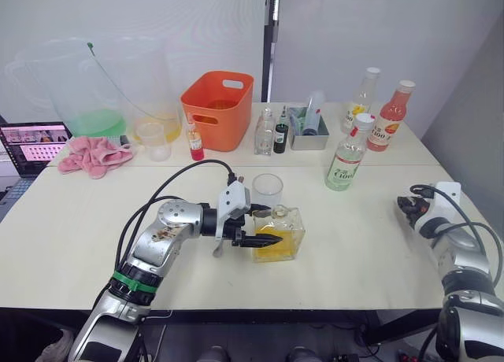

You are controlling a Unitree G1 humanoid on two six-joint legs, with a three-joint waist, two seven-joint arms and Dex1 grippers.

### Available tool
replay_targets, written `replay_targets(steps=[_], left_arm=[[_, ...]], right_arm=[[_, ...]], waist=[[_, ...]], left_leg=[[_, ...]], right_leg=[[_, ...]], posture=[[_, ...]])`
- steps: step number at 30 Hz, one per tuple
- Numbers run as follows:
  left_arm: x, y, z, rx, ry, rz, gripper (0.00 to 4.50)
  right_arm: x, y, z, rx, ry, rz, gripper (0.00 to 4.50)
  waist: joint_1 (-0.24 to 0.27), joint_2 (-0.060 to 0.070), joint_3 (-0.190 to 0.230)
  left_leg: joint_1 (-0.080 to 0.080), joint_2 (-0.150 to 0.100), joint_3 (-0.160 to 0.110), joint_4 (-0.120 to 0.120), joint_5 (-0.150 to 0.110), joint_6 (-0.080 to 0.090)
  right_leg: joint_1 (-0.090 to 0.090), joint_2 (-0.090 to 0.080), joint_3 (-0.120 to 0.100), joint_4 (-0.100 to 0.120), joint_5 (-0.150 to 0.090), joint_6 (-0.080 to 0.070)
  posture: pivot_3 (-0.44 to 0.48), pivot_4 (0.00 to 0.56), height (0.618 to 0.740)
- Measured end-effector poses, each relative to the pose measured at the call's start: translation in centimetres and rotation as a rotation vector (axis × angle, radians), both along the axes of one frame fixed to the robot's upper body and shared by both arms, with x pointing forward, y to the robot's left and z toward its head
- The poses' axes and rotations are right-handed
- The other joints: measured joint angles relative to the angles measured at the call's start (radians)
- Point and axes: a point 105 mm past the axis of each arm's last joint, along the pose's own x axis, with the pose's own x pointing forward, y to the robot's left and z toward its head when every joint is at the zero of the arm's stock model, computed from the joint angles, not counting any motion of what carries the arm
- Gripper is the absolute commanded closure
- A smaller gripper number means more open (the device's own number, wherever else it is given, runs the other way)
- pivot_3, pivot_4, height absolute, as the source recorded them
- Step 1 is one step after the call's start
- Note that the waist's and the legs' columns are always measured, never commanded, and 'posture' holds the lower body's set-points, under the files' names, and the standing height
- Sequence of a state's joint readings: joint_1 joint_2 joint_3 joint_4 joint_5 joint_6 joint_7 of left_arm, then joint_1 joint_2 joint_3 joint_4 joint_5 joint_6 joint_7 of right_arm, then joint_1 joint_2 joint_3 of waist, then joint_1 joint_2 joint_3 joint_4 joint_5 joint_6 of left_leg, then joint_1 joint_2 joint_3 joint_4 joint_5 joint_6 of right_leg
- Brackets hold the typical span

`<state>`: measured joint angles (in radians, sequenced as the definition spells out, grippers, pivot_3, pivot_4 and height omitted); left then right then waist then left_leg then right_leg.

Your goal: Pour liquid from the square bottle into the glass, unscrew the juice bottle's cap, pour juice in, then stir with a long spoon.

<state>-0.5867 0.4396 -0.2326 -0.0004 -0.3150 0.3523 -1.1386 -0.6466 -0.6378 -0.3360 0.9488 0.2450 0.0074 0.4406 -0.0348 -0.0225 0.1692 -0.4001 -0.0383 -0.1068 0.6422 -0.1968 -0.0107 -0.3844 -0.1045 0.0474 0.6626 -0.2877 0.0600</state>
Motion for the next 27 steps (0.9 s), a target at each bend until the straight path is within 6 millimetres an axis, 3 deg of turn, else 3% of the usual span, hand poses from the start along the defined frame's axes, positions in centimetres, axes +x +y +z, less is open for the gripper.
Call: replay_targets(steps=[1,5,8,13,15,21,27], left_arm=[[0.0,0.0,0.0,0.0,0.0,0.0,1.71],[0.0,0.1,0.0,0.002,-0.002,0.001,1.71],[0.0,0.1,0.0,0.001,-0.001,0.0,1.71],[0.0,0.0,0.1,-0.005,0.001,0.0,1.71],[0.1,0.2,0.1,-0.008,0.005,0.006,1.71],[-0.2,0.2,0.4,-0.018,0.022,0.011,1.71],[-0.9,1.1,0.6,-0.019,0.05,0.046,1.71]], right_arm=[[0.0,0.0,0.0,0.001,-0.002,0.0,2.4],[-0.1,-0.1,0.1,0.022,-0.015,0.011,1.12],[-0.4,0.0,1.3,0.029,-0.064,0.052,0.07],[-1.6,-0.8,5.0,-0.023,-0.16,0.129,0.03],[-2.0,-0.2,6.4,-0.041,-0.183,0.202,0.03],[-4.2,4.3,9.5,-0.015,-0.198,0.516,0.03],[-8.7,12.3,11.3,-0.076,-0.107,0.981,0.03]], waist=[[0.0,0.0,0.0],[-0.003,0.0,0.0],[-0.002,0.0,0.0],[-0.001,0.0,0.0],[-0.004,0.0,0.0],[-0.004,0.002,0.001],[-0.012,0.002,0.002]], left_leg=[[0.0,0.0,0.0,0.0,0.0,0.0],[0.0,0.0,0.0,0.0,0.0,0.0],[0.0,0.0,0.0,0.0,0.0,0.0],[0.0,0.0,0.0,0.0,0.0,0.0],[0.0,0.0,0.0,0.0,0.0,0.0],[-0.003,0.0,-0.001,0.0,0.0,0.0],[-0.004,0.002,-0.001,0.0,-0.002,0.002]], right_leg=[[0.0,0.0,0.0,0.0,0.0,0.0],[0.0,0.0,0.0,0.0,0.0,0.0],[0.0,0.0,0.0,0.0,0.0,0.0],[0.0,0.0,0.0,0.0,0.0,0.0],[0.0,0.0,0.0,0.0,0.0,0.0],[-0.002,0.0,0.0,-0.001,0.0,0.0],[-0.003,0.002,-0.001,-0.001,0.0,0.0]], posture=[[0.0,0.15,0.74],[0.0,0.15,0.74],[0.0,0.15,0.74],[0.0,0.15,0.74],[0.0,0.15,0.74],[0.0,0.15,0.74],[0.0,0.15,0.74]])
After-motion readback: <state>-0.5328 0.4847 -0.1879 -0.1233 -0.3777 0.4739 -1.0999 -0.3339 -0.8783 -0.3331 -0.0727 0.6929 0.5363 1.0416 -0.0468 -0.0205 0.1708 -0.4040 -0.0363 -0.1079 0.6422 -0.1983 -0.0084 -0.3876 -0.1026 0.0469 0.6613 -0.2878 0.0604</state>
